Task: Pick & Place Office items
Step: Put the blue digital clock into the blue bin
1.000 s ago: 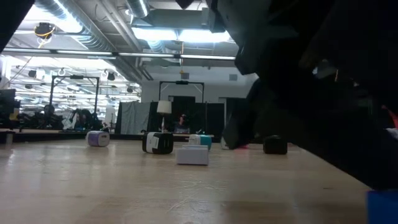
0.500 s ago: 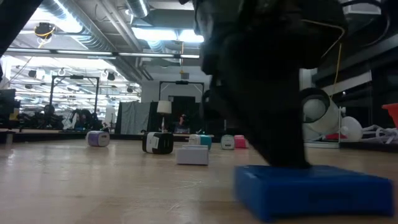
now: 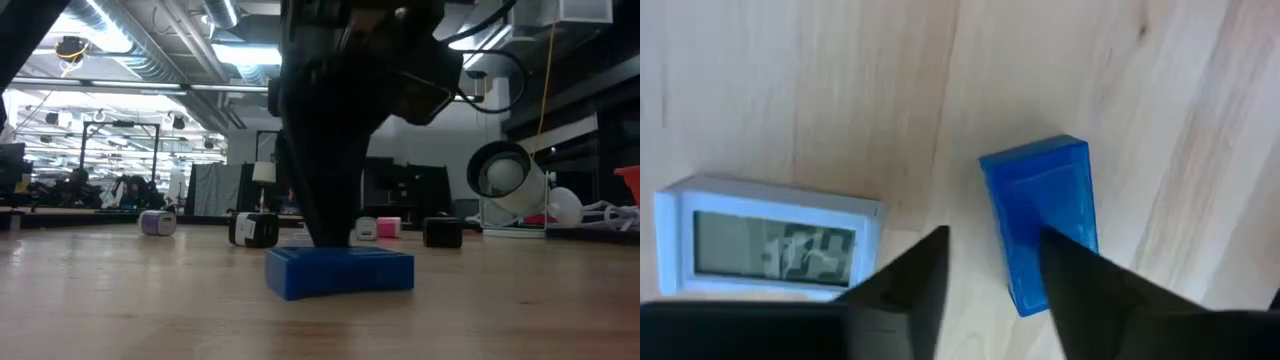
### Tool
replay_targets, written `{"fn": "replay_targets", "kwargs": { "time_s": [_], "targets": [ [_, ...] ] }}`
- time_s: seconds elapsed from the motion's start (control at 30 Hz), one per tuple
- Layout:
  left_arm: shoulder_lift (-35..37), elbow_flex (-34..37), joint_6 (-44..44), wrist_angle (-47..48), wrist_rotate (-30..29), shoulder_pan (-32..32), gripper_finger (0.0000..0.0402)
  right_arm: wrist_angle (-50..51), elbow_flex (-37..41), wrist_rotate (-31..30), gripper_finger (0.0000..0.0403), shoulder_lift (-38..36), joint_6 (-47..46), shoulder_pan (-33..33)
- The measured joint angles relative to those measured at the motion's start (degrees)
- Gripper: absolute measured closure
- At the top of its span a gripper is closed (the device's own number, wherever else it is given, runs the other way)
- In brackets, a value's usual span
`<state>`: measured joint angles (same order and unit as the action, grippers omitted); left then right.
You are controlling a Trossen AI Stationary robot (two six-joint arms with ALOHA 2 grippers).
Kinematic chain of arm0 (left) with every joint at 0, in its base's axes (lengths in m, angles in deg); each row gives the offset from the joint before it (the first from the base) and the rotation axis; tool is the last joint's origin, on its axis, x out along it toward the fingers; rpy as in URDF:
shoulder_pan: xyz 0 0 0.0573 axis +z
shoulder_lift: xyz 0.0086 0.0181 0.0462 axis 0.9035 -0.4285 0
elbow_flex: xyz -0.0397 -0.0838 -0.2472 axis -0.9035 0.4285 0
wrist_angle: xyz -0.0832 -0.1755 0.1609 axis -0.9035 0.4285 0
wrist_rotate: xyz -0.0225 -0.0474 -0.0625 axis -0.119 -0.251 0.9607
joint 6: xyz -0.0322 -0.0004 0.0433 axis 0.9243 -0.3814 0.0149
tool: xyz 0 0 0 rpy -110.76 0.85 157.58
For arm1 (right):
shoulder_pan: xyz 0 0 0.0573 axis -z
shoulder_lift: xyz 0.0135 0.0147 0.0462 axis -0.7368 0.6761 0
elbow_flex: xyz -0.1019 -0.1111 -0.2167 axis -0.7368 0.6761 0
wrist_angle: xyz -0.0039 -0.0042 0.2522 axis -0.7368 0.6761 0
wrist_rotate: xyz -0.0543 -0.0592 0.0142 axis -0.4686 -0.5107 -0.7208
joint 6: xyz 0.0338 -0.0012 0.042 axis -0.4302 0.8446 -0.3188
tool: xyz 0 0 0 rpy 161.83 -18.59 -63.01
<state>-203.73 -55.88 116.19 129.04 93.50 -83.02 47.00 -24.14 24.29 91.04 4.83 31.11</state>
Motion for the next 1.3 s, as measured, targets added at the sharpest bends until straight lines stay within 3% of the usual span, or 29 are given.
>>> {"fn": "replay_targets", "kwargs": {
  "time_s": [0.23,0.43,0.7,1.1,1.2,1.3],
  "targets": [
    [0.15,-0.15,7.77,-1.14,0.33,-0.76,0.0155,-0.02,0.00,0.26,0.0101,0.00,-0.52,0.01],
    [1.35,-0.36,12.09,-1.32,-0.88,-1.48,0.0130,-0.17,0.00,0.44,0.0101,0.00,-0.23,0.01],
    [0.78,-0.35,16.03,-1.29,-7.35,-4.19,0.0131,-0.15,0.00,0.44,0.0101,0.00,0.15,0.01],
    [-4.42,-0.81,16.62,-0.47,-8.87,-5.15,0.0135,0.02,0.00,0.44,0.0101,0.00,-0.02,0.01],
    [-4.95,-0.92,16.62,-0.10,-8.52,-5.10,0.0152,0.04,0.00,0.44,0.0101,0.00,-0.28,0.01],
    [-5.03,-0.86,17.27,0.06,-6.89,-4.70,0.0197,0.04,0.00,0.44,0.0101,0.00,-0.92,0.01]
  ]
}}
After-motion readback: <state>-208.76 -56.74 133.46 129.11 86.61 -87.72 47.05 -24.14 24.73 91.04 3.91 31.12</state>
